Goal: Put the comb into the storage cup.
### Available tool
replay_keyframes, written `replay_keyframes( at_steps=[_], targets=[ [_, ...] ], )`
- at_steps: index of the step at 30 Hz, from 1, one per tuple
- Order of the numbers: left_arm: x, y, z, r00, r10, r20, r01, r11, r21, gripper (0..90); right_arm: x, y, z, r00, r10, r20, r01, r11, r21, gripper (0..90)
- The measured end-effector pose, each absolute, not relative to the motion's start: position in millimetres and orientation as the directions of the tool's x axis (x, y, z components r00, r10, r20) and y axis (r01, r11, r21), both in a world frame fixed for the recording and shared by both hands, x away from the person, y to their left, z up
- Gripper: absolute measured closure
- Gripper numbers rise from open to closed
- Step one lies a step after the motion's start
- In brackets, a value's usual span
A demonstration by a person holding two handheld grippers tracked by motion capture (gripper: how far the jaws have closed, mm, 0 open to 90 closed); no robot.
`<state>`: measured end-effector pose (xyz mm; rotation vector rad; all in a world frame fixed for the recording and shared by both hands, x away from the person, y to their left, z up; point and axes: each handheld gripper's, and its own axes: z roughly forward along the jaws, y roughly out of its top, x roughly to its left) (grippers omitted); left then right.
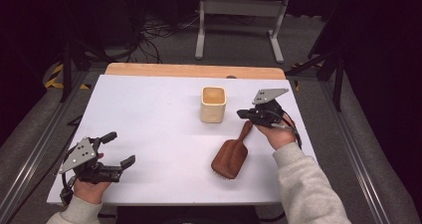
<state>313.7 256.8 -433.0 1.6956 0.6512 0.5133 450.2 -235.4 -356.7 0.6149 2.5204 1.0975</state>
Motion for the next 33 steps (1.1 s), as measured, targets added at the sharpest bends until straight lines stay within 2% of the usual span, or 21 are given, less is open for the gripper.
replay_keyframes(
  at_steps=[4, 11, 33],
  targets=[
    [314.1, 256.8, -433.2, 0.747, 0.665, -0.004, 0.145, -0.157, 0.977, 2.5, 465.5, -230.7, -364.4, -0.859, 0.495, -0.129, 0.294, 0.684, 0.668, 89.8],
    [314.1, 256.3, -433.5, 0.748, 0.664, -0.008, 0.150, -0.157, 0.976, 2.5, 478.8, -222.6, -375.2, -0.870, 0.473, -0.141, 0.309, 0.744, 0.592, 89.8],
    [314.9, 255.0, -435.0, 0.749, 0.663, -0.002, 0.157, -0.174, 0.972, 2.7, 496.6, -212.6, -408.5, -0.890, 0.435, -0.140, 0.351, 0.847, 0.400, 89.7]
  ],
)
